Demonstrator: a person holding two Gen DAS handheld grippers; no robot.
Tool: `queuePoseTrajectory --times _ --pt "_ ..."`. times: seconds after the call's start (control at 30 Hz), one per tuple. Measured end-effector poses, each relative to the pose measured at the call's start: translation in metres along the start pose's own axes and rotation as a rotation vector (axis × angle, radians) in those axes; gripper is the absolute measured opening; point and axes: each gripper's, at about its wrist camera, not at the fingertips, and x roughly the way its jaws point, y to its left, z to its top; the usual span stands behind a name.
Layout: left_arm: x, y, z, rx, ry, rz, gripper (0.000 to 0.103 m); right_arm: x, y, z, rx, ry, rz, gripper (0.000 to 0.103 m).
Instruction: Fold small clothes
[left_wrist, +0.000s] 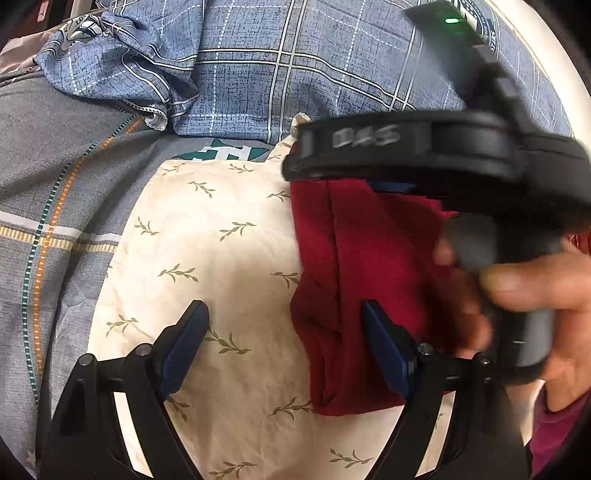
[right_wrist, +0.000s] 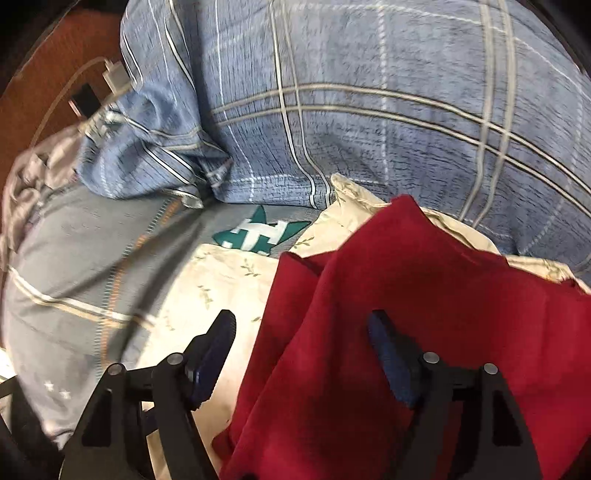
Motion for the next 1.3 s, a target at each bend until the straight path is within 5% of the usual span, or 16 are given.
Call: queuePoseTrajectory --times 0.03,0.07,0.1,0.13,0.3,0.47,0.67,0.73,0.8,0.83,0.93,1.0,1.03,1.3 --pt "0.0 0.001 0.0 -0.003 0.001 -0.006 0.085 0.003 0.002 0.001 -0.02 -0.008 -0.019 0.074" --pt "0.0 0.002 0.001 -0.007 0.002 -0.014 0.085 0.005 0.004 0.002 -0.052 -0.013 -0.044 0.058" --pt "0.0 0.004 0.002 -0.015 0.003 -0.026 0.085 0.006 0.004 0.003 -0.067 -0.019 -0.072 0.028" --pt "0.0 0.005 0.003 -0.021 0.004 -0.04 0.085 0.005 0.002 0.004 -0.071 -0.026 -0.098 0.023" --pt "0.001 0.001 0.007 -0.03 0.004 -0.151 0.086 -0.018 -0.03 0.004 0.049 -0.075 0.058 0.015" --pt "0.01 -0.005 0.008 0.008 0.013 -0.14 0.086 -0.033 -0.033 0.002 0.051 -0.104 0.086 0.014" --pt "0.016 -0.003 0.011 -0.001 -0.012 -0.146 0.085 -0.049 -0.032 0.0 0.036 -0.124 0.099 0.014" --pt "0.016 -0.003 0.011 0.001 -0.025 -0.152 0.072 -0.05 -0.032 -0.001 0.035 -0.124 0.099 0.014" --pt "0.015 -0.006 0.011 0.013 -0.022 -0.184 0.045 -0.05 -0.034 -0.001 0.042 -0.115 0.104 0.014" --pt "0.014 -0.007 0.011 0.02 -0.024 -0.186 0.044 -0.049 -0.034 -0.001 0.043 -0.108 0.105 0.015" --pt "0.007 -0.008 0.011 0.027 -0.049 -0.183 0.032 -0.049 -0.035 -0.002 0.076 -0.09 0.127 0.028" --pt "0.005 -0.003 0.012 -0.007 -0.046 -0.2 0.027 -0.049 -0.035 -0.003 0.093 -0.072 0.143 0.06" --pt "0.005 -0.001 0.012 -0.016 -0.046 -0.203 0.027 -0.05 -0.034 -0.004 0.096 -0.067 0.145 0.068" --pt "-0.001 -0.005 0.008 0.015 -0.058 -0.176 0.027 -0.018 -0.007 0.004 0.027 0.033 0.084 0.074"
